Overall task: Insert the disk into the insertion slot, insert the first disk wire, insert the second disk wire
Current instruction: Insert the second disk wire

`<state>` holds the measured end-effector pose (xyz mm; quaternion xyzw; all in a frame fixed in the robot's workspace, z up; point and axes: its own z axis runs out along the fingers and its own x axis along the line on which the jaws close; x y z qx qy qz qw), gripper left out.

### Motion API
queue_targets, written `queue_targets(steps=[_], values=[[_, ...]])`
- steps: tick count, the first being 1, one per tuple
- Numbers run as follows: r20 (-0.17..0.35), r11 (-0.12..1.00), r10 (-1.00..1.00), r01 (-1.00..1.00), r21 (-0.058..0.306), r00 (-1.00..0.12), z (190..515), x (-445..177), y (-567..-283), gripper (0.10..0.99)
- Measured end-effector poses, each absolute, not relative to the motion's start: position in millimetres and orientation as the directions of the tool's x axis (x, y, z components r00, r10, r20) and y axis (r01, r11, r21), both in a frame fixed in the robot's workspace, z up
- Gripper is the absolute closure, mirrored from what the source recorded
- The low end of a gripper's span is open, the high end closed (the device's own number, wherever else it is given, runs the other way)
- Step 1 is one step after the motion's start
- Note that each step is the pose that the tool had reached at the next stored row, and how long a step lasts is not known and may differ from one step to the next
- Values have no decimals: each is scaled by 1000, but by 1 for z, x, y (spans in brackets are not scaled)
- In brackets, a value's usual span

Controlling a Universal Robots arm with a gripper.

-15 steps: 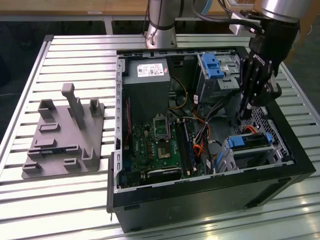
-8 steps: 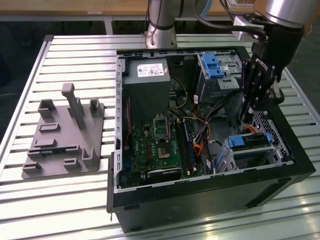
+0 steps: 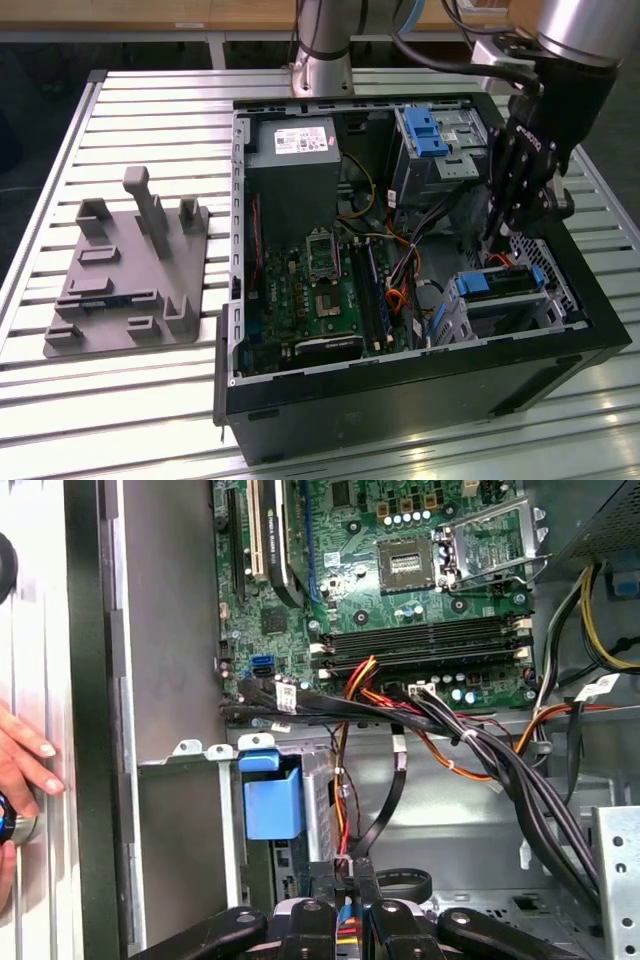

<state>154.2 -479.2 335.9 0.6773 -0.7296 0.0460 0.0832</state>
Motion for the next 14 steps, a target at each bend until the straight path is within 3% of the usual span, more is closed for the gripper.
queue_targets(steps=[14], values=[[160, 73, -985, -996, 47, -65, 336, 154, -492, 886]])
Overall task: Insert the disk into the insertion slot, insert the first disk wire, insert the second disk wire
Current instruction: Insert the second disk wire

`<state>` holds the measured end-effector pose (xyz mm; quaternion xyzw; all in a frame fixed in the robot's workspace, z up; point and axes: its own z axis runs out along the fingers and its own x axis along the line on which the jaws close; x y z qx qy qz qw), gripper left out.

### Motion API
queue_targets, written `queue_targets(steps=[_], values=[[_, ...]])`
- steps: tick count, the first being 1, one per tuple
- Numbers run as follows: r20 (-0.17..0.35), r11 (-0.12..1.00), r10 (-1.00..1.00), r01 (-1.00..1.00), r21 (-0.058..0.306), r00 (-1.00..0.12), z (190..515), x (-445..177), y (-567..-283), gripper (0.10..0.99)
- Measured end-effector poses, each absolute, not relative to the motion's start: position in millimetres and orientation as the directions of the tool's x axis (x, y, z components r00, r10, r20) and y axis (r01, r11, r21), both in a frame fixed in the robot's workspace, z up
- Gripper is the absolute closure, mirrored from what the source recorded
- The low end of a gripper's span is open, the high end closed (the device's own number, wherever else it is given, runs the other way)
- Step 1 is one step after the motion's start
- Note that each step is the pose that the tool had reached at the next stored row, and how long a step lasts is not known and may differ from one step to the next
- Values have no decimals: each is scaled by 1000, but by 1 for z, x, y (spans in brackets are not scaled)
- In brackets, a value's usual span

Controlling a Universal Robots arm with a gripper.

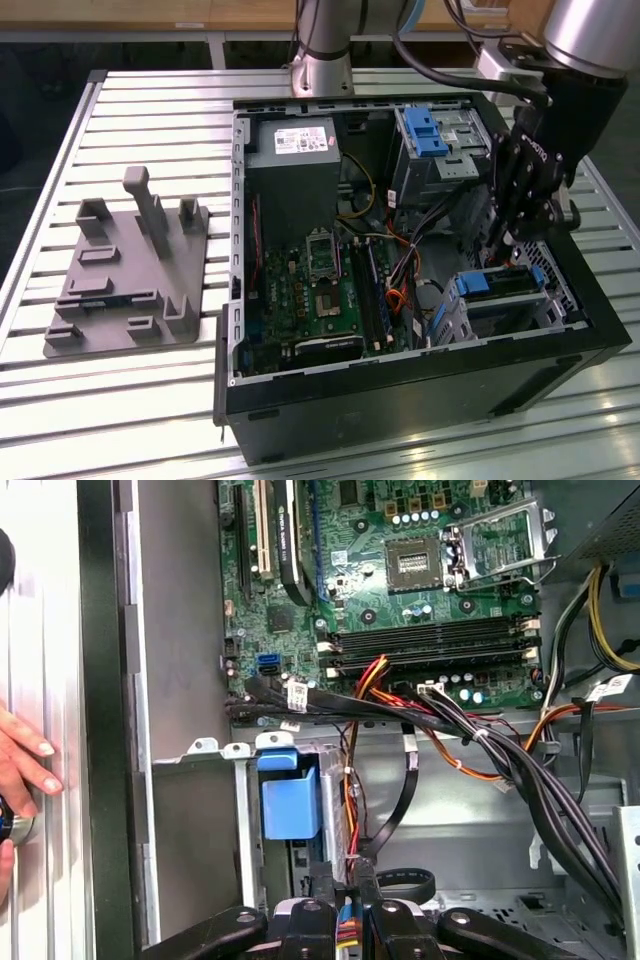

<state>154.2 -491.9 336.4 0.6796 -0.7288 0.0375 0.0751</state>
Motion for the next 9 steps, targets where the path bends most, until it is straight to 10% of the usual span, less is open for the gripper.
queue_targets(steps=[9], values=[[141, 73, -988, -996, 49, -65, 336, 154, -499, 886]])
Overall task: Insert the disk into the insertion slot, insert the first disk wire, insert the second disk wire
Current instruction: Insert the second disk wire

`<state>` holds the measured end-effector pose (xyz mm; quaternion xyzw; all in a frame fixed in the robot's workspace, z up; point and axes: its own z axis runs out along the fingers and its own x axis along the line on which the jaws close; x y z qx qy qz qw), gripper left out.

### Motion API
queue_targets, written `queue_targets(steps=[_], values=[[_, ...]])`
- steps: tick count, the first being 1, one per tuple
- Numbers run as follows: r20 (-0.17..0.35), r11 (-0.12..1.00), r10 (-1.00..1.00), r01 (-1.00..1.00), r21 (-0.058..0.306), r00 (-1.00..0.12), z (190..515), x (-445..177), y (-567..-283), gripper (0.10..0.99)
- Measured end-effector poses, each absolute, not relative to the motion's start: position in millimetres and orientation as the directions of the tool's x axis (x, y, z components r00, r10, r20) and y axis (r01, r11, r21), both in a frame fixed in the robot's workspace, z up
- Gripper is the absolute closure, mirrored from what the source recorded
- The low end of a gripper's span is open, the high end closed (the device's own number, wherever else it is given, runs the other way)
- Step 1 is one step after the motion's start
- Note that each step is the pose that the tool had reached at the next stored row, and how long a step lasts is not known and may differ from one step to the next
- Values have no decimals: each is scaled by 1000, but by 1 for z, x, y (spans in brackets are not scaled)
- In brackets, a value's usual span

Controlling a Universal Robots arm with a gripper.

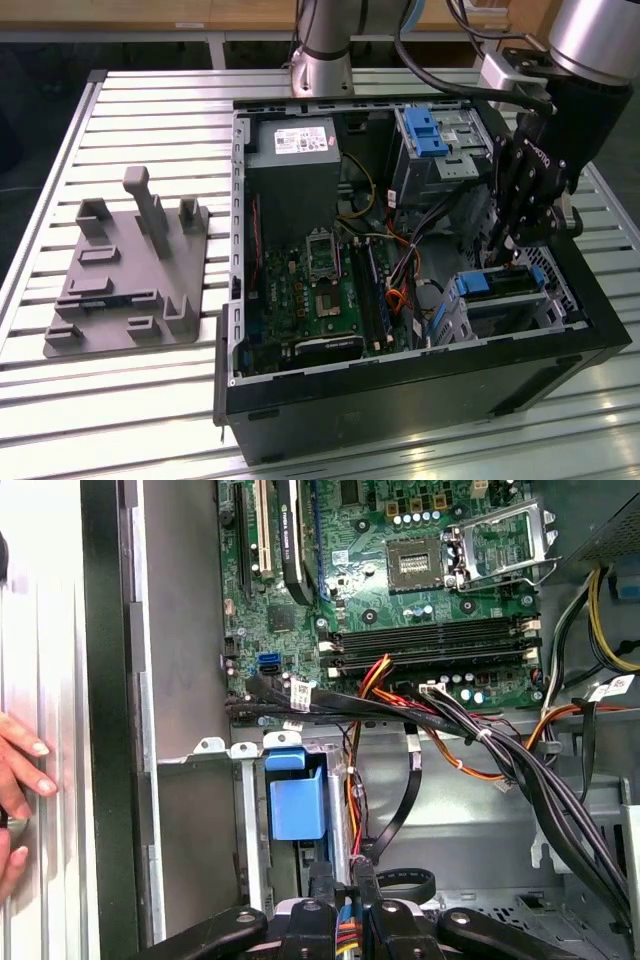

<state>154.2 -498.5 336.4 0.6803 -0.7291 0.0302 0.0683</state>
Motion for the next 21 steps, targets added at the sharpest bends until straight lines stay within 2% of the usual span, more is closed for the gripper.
queue_targets(steps=[9, 14, 21], values=[[138, 64, -989, -997, 49, -57, 336, 156, -500, 886], [85, 61, -995, -997, 53, -56, 336, 156, -504, 886], [85, 61, -995, -997, 53, -56, 336, 156, -505, 886]])
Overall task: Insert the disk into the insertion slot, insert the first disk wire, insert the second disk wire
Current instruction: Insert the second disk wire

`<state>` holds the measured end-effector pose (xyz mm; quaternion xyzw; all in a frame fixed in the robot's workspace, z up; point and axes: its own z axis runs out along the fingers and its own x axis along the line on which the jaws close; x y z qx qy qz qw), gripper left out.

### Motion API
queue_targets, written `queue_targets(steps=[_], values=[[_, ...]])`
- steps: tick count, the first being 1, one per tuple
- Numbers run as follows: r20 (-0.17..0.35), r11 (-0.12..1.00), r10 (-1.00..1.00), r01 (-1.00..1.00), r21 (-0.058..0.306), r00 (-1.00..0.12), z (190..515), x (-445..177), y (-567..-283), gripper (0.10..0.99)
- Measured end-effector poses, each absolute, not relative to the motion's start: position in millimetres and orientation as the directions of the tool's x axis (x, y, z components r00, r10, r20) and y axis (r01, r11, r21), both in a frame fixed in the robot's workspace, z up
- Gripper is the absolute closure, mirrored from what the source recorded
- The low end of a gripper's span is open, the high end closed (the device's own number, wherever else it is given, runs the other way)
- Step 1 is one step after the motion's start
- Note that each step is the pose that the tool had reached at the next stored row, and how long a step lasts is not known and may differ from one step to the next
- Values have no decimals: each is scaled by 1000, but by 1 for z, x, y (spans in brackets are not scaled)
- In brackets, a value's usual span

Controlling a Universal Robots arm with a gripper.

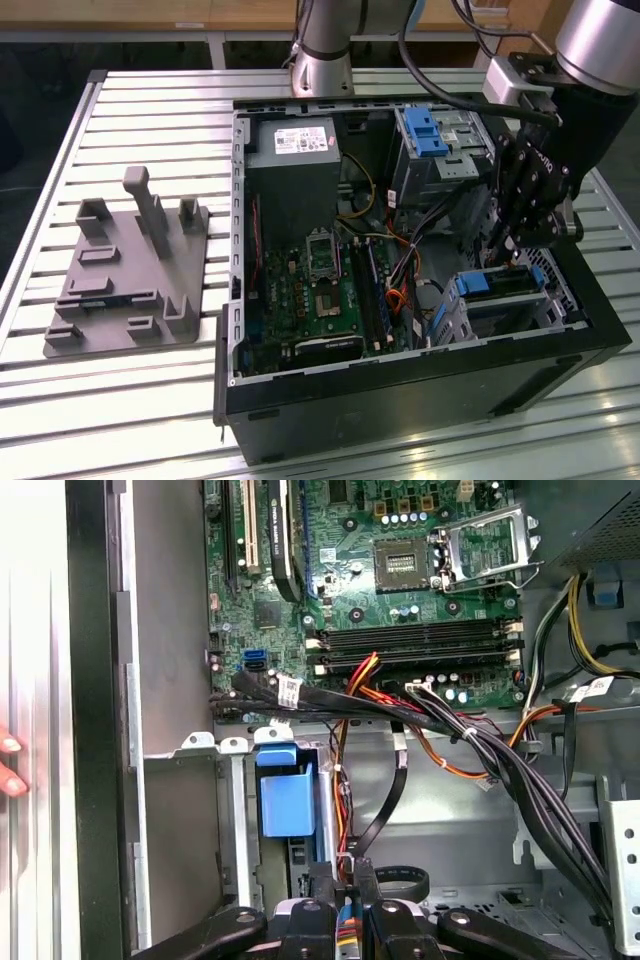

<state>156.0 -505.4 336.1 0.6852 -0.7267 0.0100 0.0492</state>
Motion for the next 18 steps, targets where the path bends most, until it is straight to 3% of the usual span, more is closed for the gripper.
queue_targets(steps=[18], values=[[85, 61, -995, -997, 55, -56, 335, 157, -515, 886]])
